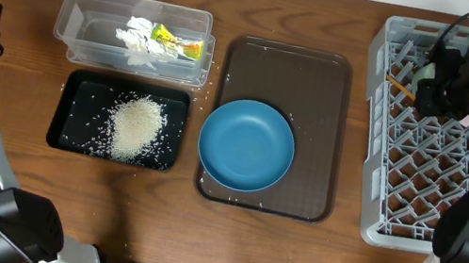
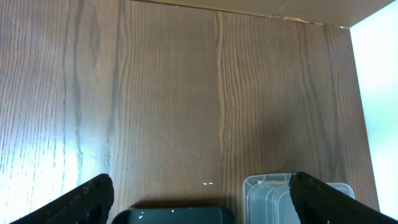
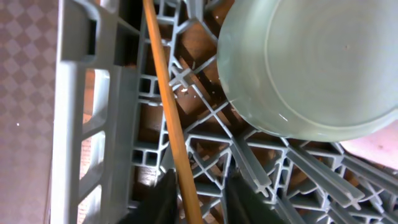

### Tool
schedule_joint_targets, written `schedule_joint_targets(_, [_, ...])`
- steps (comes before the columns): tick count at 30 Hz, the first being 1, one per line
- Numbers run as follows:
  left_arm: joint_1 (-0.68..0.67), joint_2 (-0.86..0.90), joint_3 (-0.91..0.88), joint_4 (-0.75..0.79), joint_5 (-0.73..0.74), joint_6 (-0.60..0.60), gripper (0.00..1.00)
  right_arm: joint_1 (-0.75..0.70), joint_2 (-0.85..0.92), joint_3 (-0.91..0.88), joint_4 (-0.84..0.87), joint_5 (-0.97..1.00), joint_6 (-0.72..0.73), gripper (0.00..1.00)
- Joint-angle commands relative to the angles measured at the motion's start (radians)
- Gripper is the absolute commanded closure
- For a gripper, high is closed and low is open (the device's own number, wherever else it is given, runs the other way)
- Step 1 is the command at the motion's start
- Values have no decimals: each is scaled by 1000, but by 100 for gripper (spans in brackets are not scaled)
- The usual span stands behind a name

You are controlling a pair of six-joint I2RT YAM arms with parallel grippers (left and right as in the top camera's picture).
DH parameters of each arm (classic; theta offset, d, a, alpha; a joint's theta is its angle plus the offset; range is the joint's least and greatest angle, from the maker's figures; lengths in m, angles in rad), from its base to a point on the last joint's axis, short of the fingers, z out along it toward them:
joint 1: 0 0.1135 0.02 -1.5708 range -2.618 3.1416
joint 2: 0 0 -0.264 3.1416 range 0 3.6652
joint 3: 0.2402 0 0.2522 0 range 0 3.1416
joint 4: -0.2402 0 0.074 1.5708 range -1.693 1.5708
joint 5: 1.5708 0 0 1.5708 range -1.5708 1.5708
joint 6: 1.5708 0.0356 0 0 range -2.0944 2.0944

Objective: Sort waste into correct bins and load items into the dishwasher rack
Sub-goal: 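Lower the stick into a slot along the rack's left side, then release the stick and raise the right gripper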

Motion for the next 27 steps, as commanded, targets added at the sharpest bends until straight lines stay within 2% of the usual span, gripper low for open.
schedule_joint_targets(1, [2, 1, 2, -6, -9, 9, 8, -10, -8, 2, -1, -8, 22, 90])
schedule_joint_targets(3, [2, 1, 2, -6, -9, 9, 8, -10, -11, 2, -9, -8, 39, 99])
schedule_joint_targets(12, [2, 1, 2, -6, -9, 9, 8, -10, -71, 2, -66, -6, 84, 99])
schedule_joint_targets(13, [2, 1, 2, -6, -9, 9, 8, -10, -77, 2, -69, 4, 84, 92])
schedule_joint_targets(14, [2, 1, 2, -6, -9, 9, 8, -10, -82, 2, -69, 18, 84, 78])
schedule_joint_targets(15, [2, 1, 2, -6, -9, 9, 8, -10, -82, 2, -68, 26, 80, 69])
schedule_joint_targets(16, [2, 1, 2, -6, -9, 9, 8, -10, -81, 2, -66, 26, 68, 63])
schedule_joint_targets(19, [2, 1, 2, -6, -9, 9, 8, -10, -71, 2, -51, 20, 47, 58])
schedule_joint_targets(27, [2, 1, 2, -6, -9, 9, 8, -10, -2, 1, -21, 13, 24, 58])
